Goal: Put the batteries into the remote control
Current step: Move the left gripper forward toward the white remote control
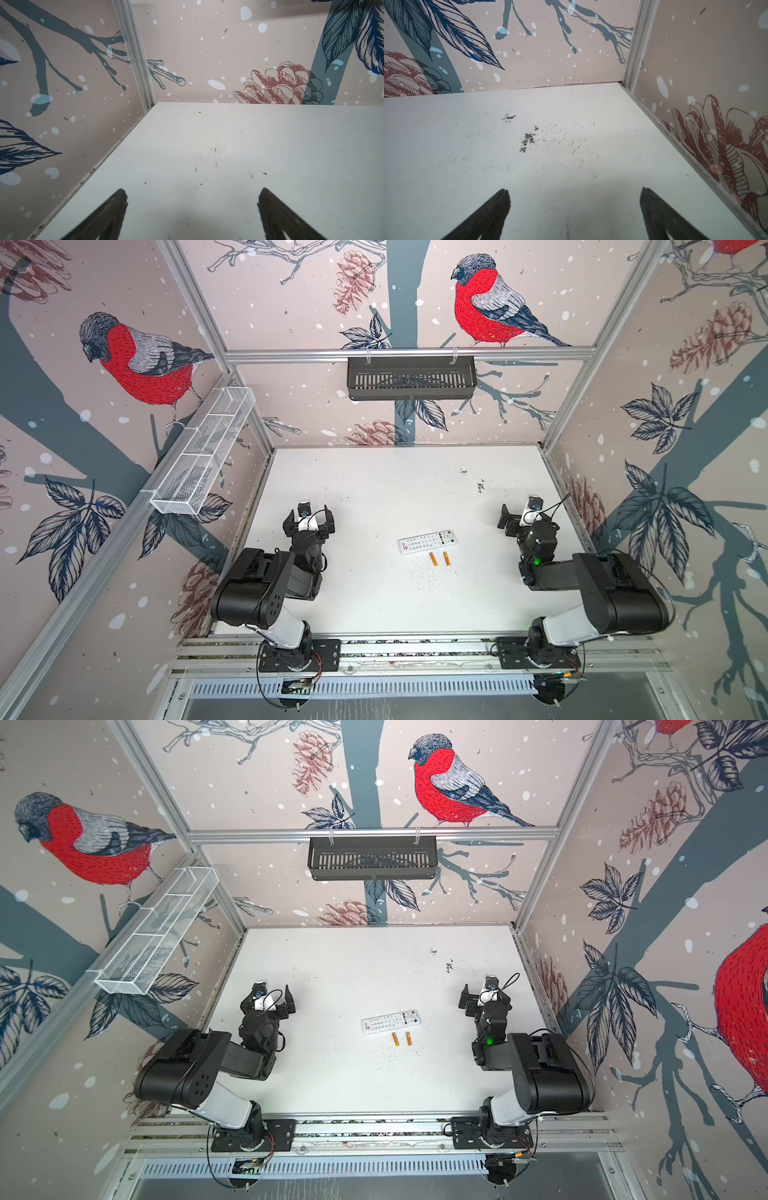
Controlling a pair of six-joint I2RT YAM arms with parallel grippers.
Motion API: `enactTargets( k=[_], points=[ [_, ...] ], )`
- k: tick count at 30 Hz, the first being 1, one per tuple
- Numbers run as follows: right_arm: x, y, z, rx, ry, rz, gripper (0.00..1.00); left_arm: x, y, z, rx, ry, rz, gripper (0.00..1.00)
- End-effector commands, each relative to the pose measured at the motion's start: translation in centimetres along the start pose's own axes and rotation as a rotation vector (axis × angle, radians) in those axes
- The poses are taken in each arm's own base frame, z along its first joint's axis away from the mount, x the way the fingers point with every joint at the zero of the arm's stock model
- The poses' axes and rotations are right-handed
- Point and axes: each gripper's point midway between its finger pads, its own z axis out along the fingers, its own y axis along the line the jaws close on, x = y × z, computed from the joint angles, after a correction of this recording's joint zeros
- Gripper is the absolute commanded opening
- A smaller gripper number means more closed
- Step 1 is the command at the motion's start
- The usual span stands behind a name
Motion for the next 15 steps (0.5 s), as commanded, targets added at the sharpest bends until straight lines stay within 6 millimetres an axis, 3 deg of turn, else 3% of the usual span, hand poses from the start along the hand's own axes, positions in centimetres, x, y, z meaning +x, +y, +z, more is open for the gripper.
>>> enactTargets(
  k=[1,15],
  points=[
    [-0.78,-0.04,-0.02,0.004,-0.030,0.006,0.99,-0.37,0.42,0.11,-0.024,-0.013,-0.013,0.98],
    [-0.80,-0.06,-0.03,0.005,-0.032,0.005,1.00,-0.43,0.40,0.11,-0.021,-0.014,-0.015,0.98]
  ],
)
